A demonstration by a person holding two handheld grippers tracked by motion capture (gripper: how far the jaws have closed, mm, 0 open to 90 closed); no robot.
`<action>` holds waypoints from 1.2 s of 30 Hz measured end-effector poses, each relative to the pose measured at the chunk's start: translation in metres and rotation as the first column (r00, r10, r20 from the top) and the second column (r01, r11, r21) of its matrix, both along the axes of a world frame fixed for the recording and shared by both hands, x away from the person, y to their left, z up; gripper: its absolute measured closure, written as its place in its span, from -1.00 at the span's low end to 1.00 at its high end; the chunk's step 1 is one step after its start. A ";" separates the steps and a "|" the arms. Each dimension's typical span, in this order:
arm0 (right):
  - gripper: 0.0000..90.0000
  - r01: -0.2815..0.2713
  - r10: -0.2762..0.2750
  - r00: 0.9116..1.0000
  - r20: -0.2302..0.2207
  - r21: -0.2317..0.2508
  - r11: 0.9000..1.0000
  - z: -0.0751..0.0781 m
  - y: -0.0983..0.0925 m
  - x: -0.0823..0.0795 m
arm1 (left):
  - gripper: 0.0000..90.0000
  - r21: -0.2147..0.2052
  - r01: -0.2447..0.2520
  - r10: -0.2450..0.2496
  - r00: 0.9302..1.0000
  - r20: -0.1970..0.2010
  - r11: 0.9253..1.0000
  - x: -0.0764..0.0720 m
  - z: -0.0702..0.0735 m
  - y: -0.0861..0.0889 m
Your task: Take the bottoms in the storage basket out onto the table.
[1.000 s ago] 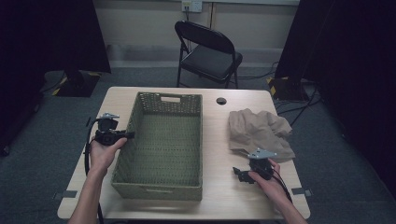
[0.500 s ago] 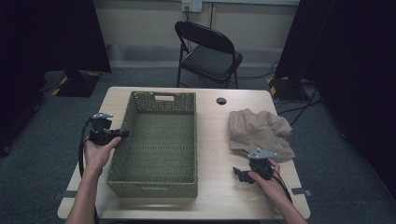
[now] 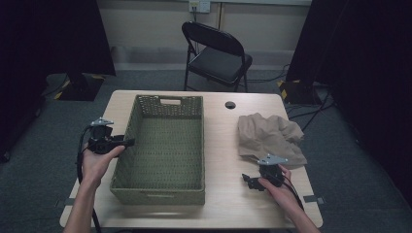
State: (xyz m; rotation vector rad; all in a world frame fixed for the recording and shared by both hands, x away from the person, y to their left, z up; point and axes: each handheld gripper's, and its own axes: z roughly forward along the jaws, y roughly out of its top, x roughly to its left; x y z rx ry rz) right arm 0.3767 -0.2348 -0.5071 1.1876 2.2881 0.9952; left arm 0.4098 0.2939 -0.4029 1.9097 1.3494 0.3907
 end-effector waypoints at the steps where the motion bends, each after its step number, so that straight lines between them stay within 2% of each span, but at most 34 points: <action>1: -0.73 -0.001 0.001 1.000 0.000 0.000 1.000 0.000 0.000 0.000 | 0.01 0.020 -0.001 0.002 1.000 -0.002 1.000 -0.002 0.000 -0.002; 2: -0.73 -0.002 0.002 1.000 0.000 0.000 1.000 0.000 0.000 0.000 | -0.06 0.014 -0.002 0.002 1.000 -0.016 1.000 -0.003 -0.001 -0.002; 3: -0.73 -0.004 0.004 1.000 0.000 0.001 1.000 0.000 0.001 0.001 | -0.05 0.010 -0.001 0.001 1.000 -0.025 1.000 -0.002 -0.002 -0.002; 6: -0.73 -0.007 0.007 1.000 0.000 0.001 1.000 0.000 0.001 0.001 | -0.11 0.038 0.000 0.002 0.999 -0.051 0.999 -0.001 -0.006 -0.006; 7: -0.73 -0.007 0.007 1.000 0.000 0.001 1.000 0.000 0.001 0.001 | -0.09 0.034 0.004 -0.002 0.999 -0.051 0.999 -0.001 -0.006 -0.007; 9: -0.73 -0.007 0.007 1.000 0.000 0.001 1.000 0.000 0.001 0.001 | 0.07 0.043 0.019 -0.017 0.999 -0.051 0.999 0.000 -0.006 -0.010; 11: -0.73 -0.008 0.008 1.000 -0.001 0.002 1.000 0.000 0.001 0.001 | 0.17 0.059 0.010 -0.006 0.998 -0.063 0.998 0.001 -0.005 -0.012; 13: -0.73 -0.010 0.010 1.000 -0.001 0.002 1.000 0.000 0.001 0.001 | 0.24 0.087 -0.004 0.010 0.998 -0.060 0.996 0.001 -0.004 -0.014; 14: -0.73 -0.010 0.010 1.000 -0.001 0.002 1.000 0.000 0.001 0.001 | 0.34 0.087 -0.004 0.010 0.998 -0.060 0.996 0.001 -0.004 -0.014; 15: -0.73 -0.010 0.010 1.000 -0.001 0.002 1.000 0.000 0.001 0.001 | 0.43 0.109 -0.041 0.046 0.998 -0.049 0.993 0.003 -0.005 -0.013; 18: -0.73 -0.010 0.010 1.000 -0.001 0.002 1.000 0.000 0.001 0.001 | 0.63 0.090 -0.099 0.103 0.994 -0.044 0.991 0.005 -0.007 -0.003; 20: -0.73 -0.010 0.010 1.000 -0.001 0.002 1.000 0.000 0.001 0.001 | 0.73 0.080 -0.103 0.107 0.993 -0.048 0.992 0.006 -0.007 0.004; 25: -0.73 -0.010 0.010 1.000 -0.001 0.002 1.000 0.000 0.001 0.001 | 0.75 0.049 -0.113 0.115 0.992 -0.058 0.992 0.008 -0.008 0.013; 30: -0.73 -0.010 0.010 1.000 -0.001 0.002 1.000 0.000 0.001 0.001 | 0.76 0.045 -0.129 0.131 0.989 -0.063 0.991 0.009 -0.008 0.017; 33: -0.73 -0.010 0.010 1.000 -0.002 0.002 1.000 0.000 0.001 0.001 | 0.75 -0.004 -0.146 0.145 0.986 -0.081 0.989 0.011 -0.010 0.024; 36: -0.73 -0.010 0.010 1.000 -0.001 0.002 1.000 0.000 0.001 0.001 | 0.75 0.012 -0.150 0.151 0.985 -0.079 0.989 0.012 -0.009 0.025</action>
